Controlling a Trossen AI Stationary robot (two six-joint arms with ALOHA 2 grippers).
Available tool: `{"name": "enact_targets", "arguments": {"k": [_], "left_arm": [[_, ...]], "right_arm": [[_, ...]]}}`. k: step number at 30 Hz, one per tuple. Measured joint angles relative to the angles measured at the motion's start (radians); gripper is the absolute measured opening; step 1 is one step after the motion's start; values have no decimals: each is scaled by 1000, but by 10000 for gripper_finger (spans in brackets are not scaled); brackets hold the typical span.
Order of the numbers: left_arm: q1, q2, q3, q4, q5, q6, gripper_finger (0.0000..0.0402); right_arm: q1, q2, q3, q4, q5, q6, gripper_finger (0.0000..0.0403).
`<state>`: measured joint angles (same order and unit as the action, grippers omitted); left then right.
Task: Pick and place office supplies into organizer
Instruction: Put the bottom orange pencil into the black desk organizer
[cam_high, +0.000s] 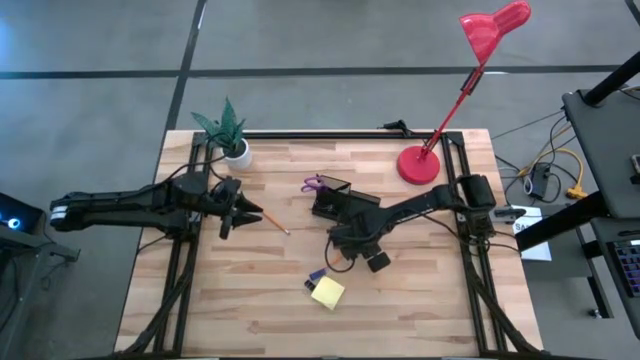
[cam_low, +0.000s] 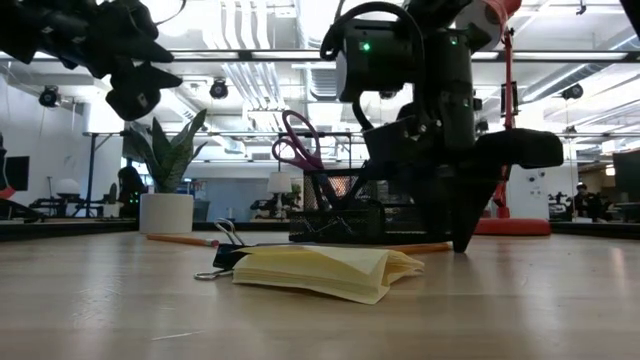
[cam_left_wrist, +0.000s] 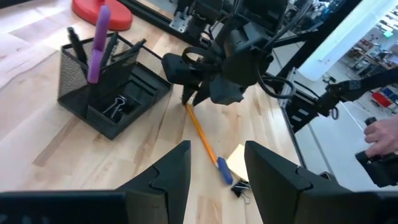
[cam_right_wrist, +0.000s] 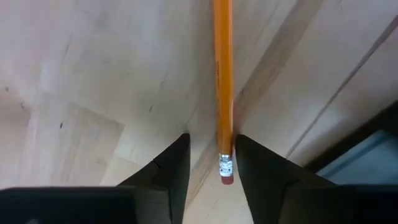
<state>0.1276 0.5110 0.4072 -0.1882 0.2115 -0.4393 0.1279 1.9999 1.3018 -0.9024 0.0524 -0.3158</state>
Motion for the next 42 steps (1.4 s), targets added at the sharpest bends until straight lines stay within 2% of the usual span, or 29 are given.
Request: {"name": "enact_targets", "arguments": {"k": [11, 18, 24, 29, 33, 39, 41, 42], "left_arm": [[0, 12, 0, -2, -11, 0, 136], [0, 12, 0, 2, -11, 1, 136], [0, 12, 0, 10, -11, 1, 136], [0, 12, 2, 87, -11, 1, 136], [0, 10, 3, 137, -12, 1, 136], [0, 10, 3, 180, -30, -8, 136], [0, 10, 3, 183, -47, -22, 136], [0, 13, 3, 180, -61, -26, 136]], "right_arm": [[-10, 0, -65, 76, 5, -111, 59], [-10, -1, -88, 109, 16, -116, 31], [3, -32, -64, 54, 37, -82, 12], [22, -86, -29, -55, 196, -23, 9], [64, -149, 23, -161, 275, 5, 6], [138, -220, 147, -326, 453, 65, 6], [154, -222, 183, -377, 459, 103, 7], [156, -222, 197, -375, 416, 128, 7]]}}
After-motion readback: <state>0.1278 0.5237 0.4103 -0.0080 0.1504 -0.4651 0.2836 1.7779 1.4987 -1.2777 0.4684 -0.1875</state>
